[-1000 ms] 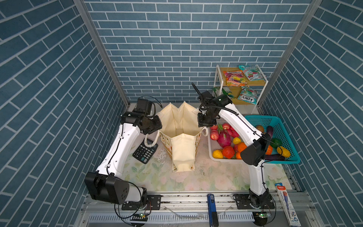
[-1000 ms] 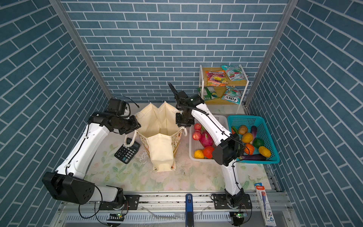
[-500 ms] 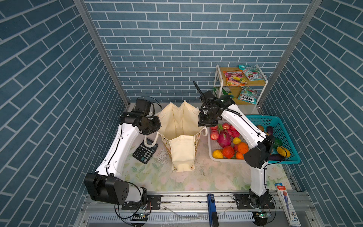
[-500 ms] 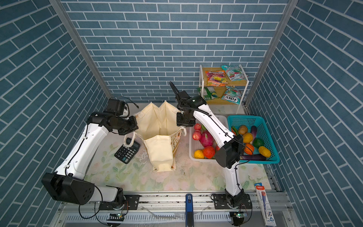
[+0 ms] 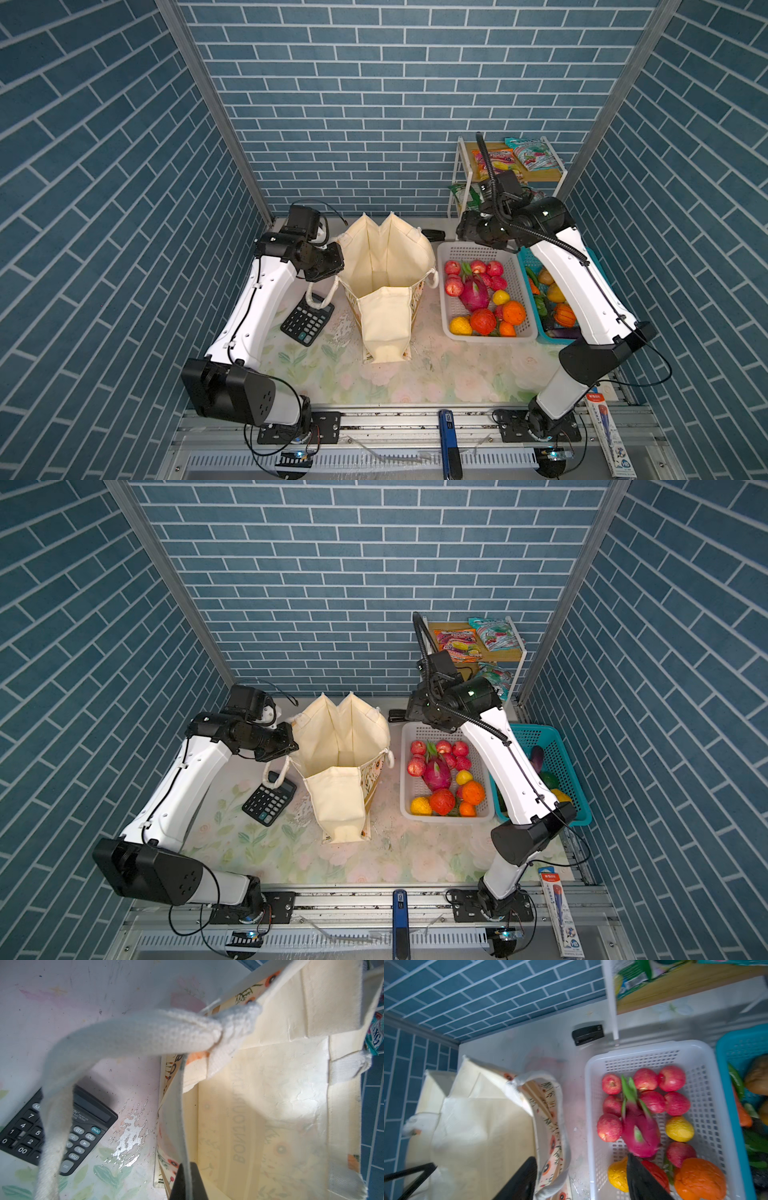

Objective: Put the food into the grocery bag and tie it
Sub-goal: 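Hold the bag edge with the left gripper while the right moves over the white basket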

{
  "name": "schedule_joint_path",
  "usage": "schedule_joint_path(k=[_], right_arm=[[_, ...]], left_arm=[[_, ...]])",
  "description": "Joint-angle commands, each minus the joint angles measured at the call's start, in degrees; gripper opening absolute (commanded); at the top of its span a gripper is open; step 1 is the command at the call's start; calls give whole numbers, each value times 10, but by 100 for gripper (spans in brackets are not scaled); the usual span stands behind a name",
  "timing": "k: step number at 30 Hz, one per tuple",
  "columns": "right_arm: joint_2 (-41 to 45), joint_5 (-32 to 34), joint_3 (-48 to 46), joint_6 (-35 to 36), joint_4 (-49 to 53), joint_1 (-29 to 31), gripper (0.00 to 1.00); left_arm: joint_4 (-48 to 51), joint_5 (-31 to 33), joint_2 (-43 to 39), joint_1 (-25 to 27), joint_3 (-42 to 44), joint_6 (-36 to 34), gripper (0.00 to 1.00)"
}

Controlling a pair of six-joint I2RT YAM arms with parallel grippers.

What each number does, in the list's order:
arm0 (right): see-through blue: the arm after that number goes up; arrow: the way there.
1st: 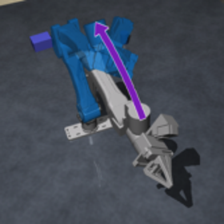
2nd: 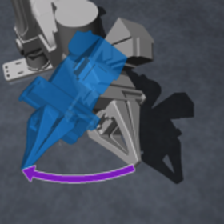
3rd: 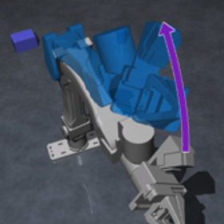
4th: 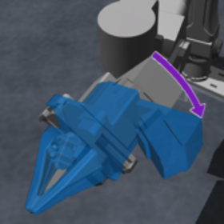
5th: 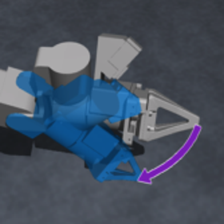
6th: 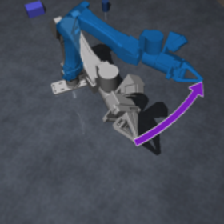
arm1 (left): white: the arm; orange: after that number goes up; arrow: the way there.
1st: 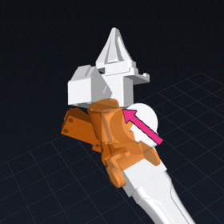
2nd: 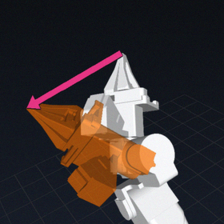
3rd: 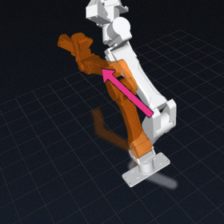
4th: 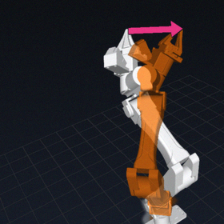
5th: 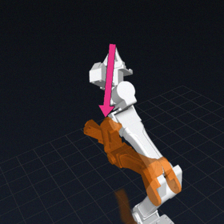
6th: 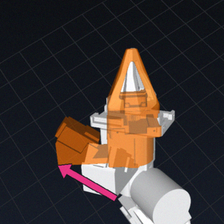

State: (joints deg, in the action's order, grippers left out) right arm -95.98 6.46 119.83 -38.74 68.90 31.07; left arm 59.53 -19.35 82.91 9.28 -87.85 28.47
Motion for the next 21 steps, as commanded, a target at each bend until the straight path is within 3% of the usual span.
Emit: schedule_joint_path(k=[1,5,11,15,21], right_arm=[[40,-20,-64,-7,4,-36,69],[96,-37,-163,-19,-4,-63,70],[169,8,-311,-103,4,-95,70],[205,49,-360,-226,54,-119,69],[251,27,-437,-368,47,-129,69]], left_arm=[[16,-16,12,-1,-19,-20,0],[28,-12,15,0,-29,-22,0],[46,1,12,0,-26,-29,0],[50,0,10,2,-23,-24,0],[31,-15,6,10,-5,-13,0]])
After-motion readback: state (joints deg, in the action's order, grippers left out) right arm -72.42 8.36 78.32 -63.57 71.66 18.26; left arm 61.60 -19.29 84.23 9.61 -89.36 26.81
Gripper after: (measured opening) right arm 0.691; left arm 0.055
